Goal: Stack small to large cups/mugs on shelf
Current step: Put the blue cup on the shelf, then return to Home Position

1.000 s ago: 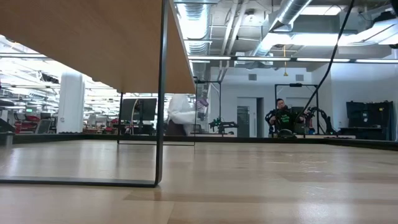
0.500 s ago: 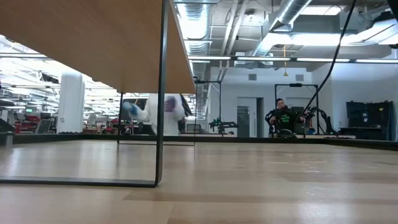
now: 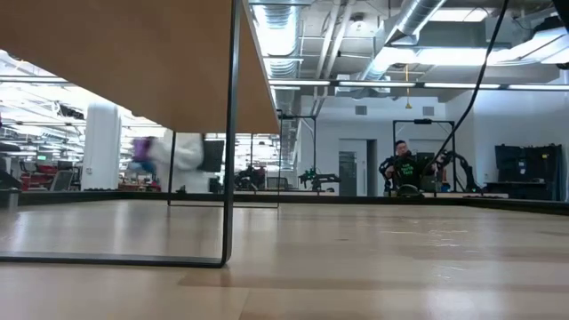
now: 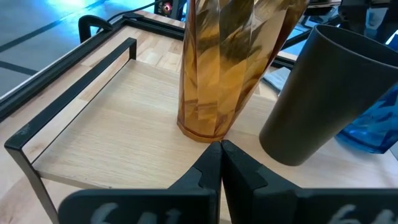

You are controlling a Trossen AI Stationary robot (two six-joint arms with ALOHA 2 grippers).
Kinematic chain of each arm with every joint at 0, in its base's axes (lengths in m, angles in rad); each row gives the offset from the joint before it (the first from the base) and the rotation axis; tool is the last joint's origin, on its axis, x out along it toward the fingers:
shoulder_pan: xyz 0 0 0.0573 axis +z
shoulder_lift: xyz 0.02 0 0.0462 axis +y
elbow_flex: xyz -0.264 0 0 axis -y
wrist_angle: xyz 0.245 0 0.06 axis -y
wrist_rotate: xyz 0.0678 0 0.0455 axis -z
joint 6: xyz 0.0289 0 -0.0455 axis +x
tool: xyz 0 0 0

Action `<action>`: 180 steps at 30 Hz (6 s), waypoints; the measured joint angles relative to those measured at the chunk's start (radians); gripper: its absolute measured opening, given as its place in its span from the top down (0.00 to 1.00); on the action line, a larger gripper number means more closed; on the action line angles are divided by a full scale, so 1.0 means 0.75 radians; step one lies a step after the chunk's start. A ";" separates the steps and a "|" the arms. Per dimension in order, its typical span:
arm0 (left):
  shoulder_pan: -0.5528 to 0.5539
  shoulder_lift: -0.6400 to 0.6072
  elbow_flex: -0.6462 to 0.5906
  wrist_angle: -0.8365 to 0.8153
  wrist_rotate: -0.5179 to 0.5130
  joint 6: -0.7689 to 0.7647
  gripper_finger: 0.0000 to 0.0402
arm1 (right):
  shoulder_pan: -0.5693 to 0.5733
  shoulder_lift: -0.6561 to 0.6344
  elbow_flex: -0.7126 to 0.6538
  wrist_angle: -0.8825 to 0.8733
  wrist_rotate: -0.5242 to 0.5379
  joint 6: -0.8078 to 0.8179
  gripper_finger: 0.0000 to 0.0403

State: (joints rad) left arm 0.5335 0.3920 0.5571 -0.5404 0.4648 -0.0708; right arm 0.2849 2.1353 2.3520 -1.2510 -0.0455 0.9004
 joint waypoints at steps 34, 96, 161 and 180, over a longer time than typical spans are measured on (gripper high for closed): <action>-0.001 0.000 0.000 -0.002 0.000 0.000 1.00 | -0.061 -0.003 0.000 0.174 0.026 -0.131 0.64; 0.000 0.000 0.001 -0.004 -0.001 0.005 1.00 | 0.007 -0.071 -0.026 -0.002 -0.047 -0.014 0.67; 0.001 -0.001 0.204 0.059 -0.288 0.139 1.00 | -0.142 -0.231 -0.026 -0.266 0.353 -0.463 0.67; 0.000 0.000 0.451 0.185 -0.867 0.344 1.00 | -0.676 -0.790 -0.024 0.063 0.318 -1.498 0.67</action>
State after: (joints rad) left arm 0.5335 0.3920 0.8955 -0.4013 -0.1854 0.1871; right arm -0.2218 1.5427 2.3337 -1.2036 0.1933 -0.2229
